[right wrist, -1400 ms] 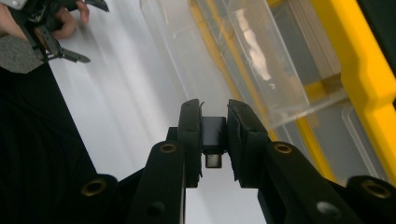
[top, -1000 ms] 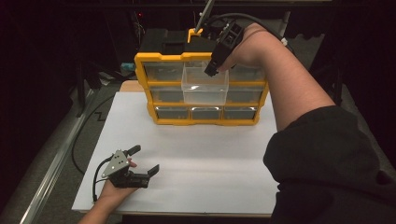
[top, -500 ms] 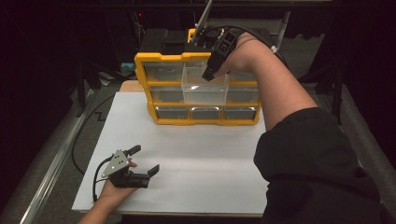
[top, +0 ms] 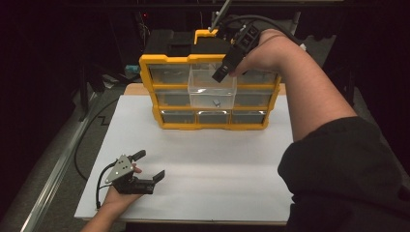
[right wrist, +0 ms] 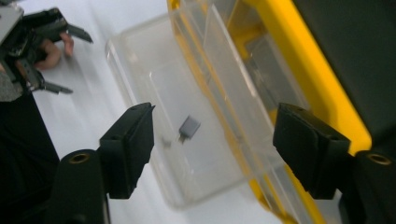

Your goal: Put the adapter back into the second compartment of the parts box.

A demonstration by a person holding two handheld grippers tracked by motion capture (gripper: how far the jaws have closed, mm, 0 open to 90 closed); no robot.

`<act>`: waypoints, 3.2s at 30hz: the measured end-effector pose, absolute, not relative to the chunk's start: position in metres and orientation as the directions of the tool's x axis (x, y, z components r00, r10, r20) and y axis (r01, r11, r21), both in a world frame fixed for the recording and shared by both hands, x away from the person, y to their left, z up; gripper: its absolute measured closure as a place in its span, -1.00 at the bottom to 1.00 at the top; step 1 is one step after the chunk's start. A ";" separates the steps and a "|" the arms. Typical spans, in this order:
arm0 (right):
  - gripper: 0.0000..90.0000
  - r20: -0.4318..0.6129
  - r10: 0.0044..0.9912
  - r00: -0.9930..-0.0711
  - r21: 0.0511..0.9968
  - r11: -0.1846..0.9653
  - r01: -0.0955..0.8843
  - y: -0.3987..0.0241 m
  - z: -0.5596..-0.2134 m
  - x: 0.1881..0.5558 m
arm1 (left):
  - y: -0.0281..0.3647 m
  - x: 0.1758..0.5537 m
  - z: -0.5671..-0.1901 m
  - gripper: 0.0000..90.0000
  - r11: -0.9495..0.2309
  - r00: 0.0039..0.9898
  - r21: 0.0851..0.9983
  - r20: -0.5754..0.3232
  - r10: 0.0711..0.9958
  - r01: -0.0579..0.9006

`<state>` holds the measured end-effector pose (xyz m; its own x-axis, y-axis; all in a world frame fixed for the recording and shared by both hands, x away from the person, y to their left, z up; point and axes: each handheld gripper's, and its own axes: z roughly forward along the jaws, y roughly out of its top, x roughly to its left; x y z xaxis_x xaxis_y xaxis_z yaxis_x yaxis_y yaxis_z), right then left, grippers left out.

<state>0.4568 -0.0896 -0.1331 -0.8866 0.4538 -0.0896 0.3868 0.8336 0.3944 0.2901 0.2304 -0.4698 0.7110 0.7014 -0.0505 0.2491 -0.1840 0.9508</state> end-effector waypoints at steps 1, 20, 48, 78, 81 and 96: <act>-0.40 -0.094 0.453 -0.887 0.392 0.836 0.385 -0.093 -0.133 0.453 | 0.230 0.290 -0.470 -1.00 -0.187 0.712 0.951 -0.047 0.701 0.247; -1.00 -0.124 0.504 -0.855 0.359 0.826 0.435 -0.146 -0.175 0.394 | 0.230 0.289 -0.469 -1.00 -0.181 0.705 0.950 -0.055 0.707 0.255; -1.00 -0.148 0.571 -0.807 0.319 0.800 0.508 -0.191 -0.246 0.369 | 0.231 0.290 -0.469 -1.00 -0.179 0.701 0.951 -0.052 0.712 0.252; -1.00 -0.070 0.539 -0.839 0.202 0.832 0.517 -0.160 -0.400 0.375 | 0.232 0.290 -0.469 -1.00 -0.171 0.698 0.950 -0.062 0.714 0.260; -1.00 -0.061 0.548 -0.835 0.205 0.825 0.527 -0.159 -0.416 0.375 | 0.232 0.290 -0.469 -1.00 -0.174 0.698 0.949 -0.062 0.714 0.262; -1.00 -0.008 0.628 -0.778 0.454 0.696 0.556 -0.181 -0.456 0.361 | 0.230 0.292 -0.470 -0.99 -0.181 0.700 0.939 -0.081 0.710 0.292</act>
